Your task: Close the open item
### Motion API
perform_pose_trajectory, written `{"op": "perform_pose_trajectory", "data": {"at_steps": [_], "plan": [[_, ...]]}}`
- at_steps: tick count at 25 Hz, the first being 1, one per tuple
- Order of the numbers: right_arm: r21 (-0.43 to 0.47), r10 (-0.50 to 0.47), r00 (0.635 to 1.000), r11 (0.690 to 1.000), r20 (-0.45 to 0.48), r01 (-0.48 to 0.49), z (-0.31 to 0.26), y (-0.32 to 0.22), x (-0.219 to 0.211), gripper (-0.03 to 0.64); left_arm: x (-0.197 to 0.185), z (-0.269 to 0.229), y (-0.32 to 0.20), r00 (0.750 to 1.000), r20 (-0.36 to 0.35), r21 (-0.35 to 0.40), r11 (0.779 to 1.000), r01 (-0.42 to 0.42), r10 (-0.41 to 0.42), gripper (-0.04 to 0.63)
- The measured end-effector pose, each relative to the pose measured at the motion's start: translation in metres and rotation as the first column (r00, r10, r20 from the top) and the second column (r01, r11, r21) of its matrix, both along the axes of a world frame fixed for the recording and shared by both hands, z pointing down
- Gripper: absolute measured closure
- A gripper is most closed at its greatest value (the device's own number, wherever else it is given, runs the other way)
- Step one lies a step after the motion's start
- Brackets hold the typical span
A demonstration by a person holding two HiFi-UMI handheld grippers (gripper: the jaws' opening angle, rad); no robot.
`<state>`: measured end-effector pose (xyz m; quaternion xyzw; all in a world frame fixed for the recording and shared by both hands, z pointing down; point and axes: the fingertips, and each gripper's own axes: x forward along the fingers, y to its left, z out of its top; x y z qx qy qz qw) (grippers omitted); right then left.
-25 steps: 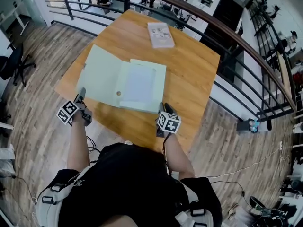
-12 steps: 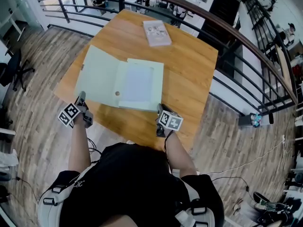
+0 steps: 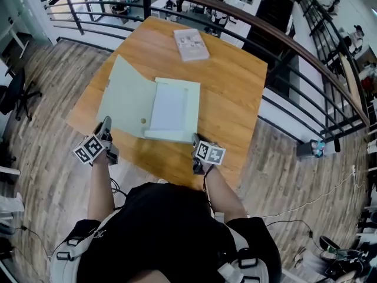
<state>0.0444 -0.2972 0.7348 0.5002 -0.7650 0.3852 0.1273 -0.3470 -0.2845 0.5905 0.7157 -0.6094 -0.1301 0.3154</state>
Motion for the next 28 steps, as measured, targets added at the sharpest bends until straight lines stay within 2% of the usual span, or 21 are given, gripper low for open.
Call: {"op": "perform_pose_trajectory", "data": {"at_steps": [6, 11, 14, 18, 22, 25, 28], "plan": [[-0.020, -0.009, 0.999, 1.000, 0.054, 0.010, 0.001, 0.015, -0.013, 0.546, 0.041, -0.022, 0.005, 0.991, 0.098, 0.031, 0.995, -0.092, 0.089, 0.589], [-0.041, -0.010, 0.996, 0.999, 0.089, 0.014, 0.003, 0.024, -0.025, 0.546, 0.084, -0.030, 0.006, 0.979, 0.068, 0.043, 0.980, -0.195, 0.192, 0.566], [-0.061, -0.016, 0.993, 0.998, 0.114, 0.023, 0.003, 0.031, -0.033, 0.546, 0.115, -0.028, 0.010, 0.958, 0.102, 0.038, 0.961, -0.275, 0.270, 0.557], [-0.070, -0.031, 0.992, 0.997, 0.123, 0.040, 0.003, 0.038, -0.041, 0.545, 0.160, -0.016, 0.013, 0.904, 0.202, -0.007, 0.924, -0.383, 0.376, 0.557], [-0.094, -0.005, 0.991, 0.995, 0.131, 0.018, 0.004, 0.040, -0.042, 0.545, 0.203, 0.004, 0.016, 0.825, 0.288, -0.074, 0.870, -0.488, 0.487, 0.555], [-0.099, -0.002, 0.991, 0.995, 0.137, 0.016, 0.004, 0.040, -0.043, 0.545, 0.226, 0.021, 0.020, 0.771, 0.314, -0.128, 0.830, -0.543, 0.553, 0.551], [-0.101, -0.009, 0.990, 0.995, 0.140, 0.024, 0.005, 0.041, -0.045, 0.545, 0.240, 0.036, 0.025, 0.731, 0.334, -0.172, 0.800, -0.574, 0.596, 0.546]]}}
